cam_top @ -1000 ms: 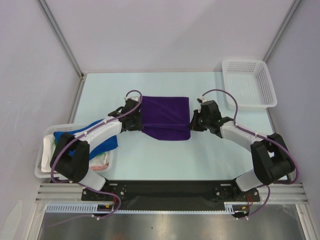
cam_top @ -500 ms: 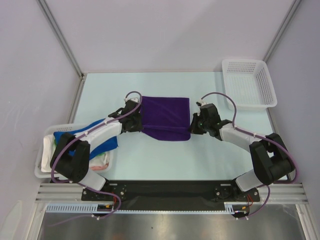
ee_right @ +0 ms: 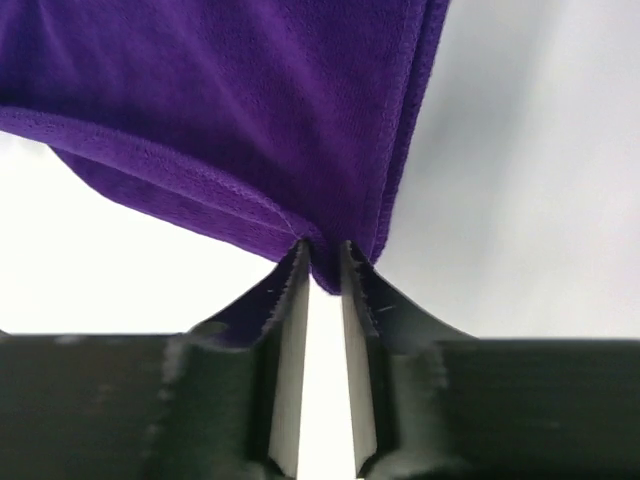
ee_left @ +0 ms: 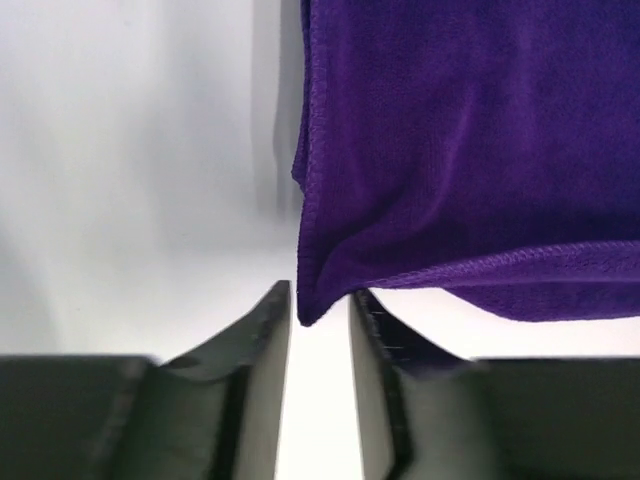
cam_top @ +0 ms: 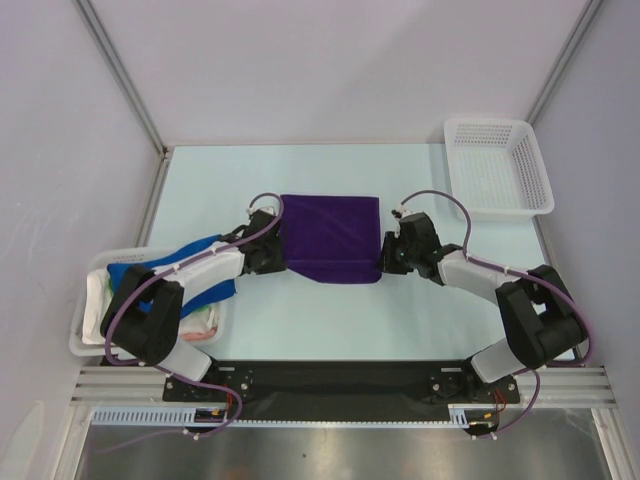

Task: Fold and stack the towels
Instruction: Fold the towel

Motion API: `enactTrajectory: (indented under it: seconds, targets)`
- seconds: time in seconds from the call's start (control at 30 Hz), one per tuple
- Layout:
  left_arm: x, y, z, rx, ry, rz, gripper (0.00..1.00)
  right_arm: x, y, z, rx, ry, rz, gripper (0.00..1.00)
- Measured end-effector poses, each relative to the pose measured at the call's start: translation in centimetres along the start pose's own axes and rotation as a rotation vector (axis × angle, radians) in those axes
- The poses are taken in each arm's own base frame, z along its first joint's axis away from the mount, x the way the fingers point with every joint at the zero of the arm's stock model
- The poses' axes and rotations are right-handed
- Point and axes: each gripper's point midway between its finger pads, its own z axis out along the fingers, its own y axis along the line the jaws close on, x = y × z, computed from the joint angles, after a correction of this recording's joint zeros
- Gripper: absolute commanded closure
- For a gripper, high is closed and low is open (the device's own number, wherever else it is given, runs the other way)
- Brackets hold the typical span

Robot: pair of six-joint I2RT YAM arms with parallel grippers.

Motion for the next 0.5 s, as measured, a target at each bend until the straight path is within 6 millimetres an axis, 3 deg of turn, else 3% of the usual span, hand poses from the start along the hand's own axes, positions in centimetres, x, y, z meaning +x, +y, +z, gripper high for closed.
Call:
enactTrajectory:
  seconds: [0.1, 0.3, 0.4, 0.5]
  targets:
    - [0.1, 0.1, 0.1, -0.003, 0.001, -0.006, 0.51, 0.4, -0.2, 0.0, 0.004, 0.008, -0.001, 0.61]
    - [-0.7, 0.0, -0.5, -0.011, -0.021, -0.016, 0.48, 0.2, -0.2, -0.8, 0.009, 0.004, -0.001, 0.56]
    - [-2.9, -0.6, -1.3, -0.001, -0.061, -0.030, 0.46, -1.2, -0.2, -1.5, 0.010, -0.024, 0.011, 0.56]
    - [-6.5, -1.6, -2.5, 0.024, -0.124, -0.058, 0.43, -4.7, -0.4, -1.8, 0.020, -0.089, 0.036, 0.56]
